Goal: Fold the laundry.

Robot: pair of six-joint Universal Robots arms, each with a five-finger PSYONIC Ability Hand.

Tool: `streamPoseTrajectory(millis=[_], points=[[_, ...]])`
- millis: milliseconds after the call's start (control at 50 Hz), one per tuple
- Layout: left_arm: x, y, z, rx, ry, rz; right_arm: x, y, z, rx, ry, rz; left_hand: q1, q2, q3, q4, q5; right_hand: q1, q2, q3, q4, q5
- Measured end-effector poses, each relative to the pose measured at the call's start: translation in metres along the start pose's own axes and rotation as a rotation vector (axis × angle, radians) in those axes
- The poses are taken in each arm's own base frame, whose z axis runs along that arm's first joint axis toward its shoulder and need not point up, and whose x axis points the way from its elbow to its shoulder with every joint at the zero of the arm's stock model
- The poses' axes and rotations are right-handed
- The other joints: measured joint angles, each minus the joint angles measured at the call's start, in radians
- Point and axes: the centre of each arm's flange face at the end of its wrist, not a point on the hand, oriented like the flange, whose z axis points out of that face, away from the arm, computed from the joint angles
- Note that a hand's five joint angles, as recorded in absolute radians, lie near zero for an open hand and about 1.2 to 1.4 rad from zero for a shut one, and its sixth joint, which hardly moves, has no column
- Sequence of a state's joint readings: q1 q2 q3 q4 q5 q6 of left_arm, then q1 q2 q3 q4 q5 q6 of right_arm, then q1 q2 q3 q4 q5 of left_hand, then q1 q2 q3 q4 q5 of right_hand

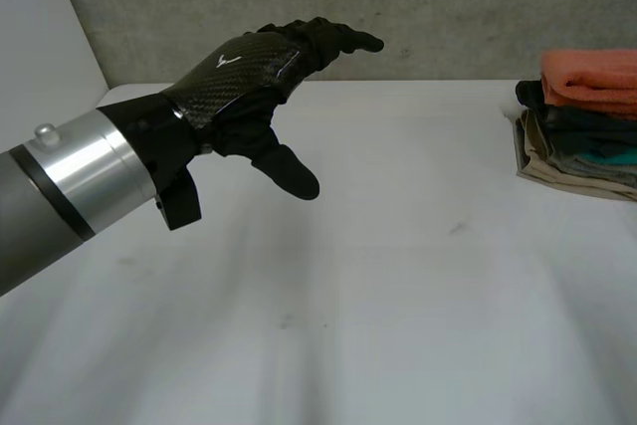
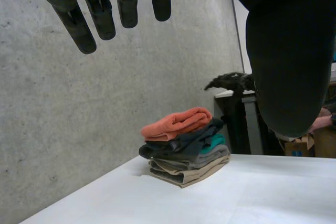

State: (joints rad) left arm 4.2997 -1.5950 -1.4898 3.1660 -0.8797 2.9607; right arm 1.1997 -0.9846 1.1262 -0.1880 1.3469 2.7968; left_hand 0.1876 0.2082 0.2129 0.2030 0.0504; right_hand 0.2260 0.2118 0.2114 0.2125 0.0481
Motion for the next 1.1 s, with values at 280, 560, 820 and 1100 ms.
streamPoseTrajectory(millis=[280, 560, 820, 1100], points=[[-0.009, -0.068, -0.012, 0.292, -0.189, 0.060, 0.018, -0.133, -0.006, 0.484, 0.443, -0.347, 0.000, 0.000, 0.000, 0.000, 0.000, 0.000, 0.000, 0.000, 0.000, 0.000], [-0.136, -0.067, -0.073, 0.122, -0.903, 0.200, -0.168, -0.167, -0.154, 0.632, -0.534, 0.248, 0.000, 0.000, 0.000, 0.000, 0.000, 0.000, 0.000, 0.000, 0.000, 0.000], [-0.226, 0.070, -0.124, -0.619, -0.948, 0.217, -0.228, -0.106, -0.200, 0.203, -0.717, 0.194, 0.000, 0.000, 0.000, 0.000, 0.000, 0.000, 0.000, 0.000, 0.000, 0.000], [-0.278, 0.110, -0.121, -0.619, -0.958, 0.317, -0.242, -0.086, -0.189, 0.199, -0.656, 0.115, 0.000, 0.000, 0.000, 0.000, 0.000, 0.000, 0.000, 0.000, 0.000, 0.000]])
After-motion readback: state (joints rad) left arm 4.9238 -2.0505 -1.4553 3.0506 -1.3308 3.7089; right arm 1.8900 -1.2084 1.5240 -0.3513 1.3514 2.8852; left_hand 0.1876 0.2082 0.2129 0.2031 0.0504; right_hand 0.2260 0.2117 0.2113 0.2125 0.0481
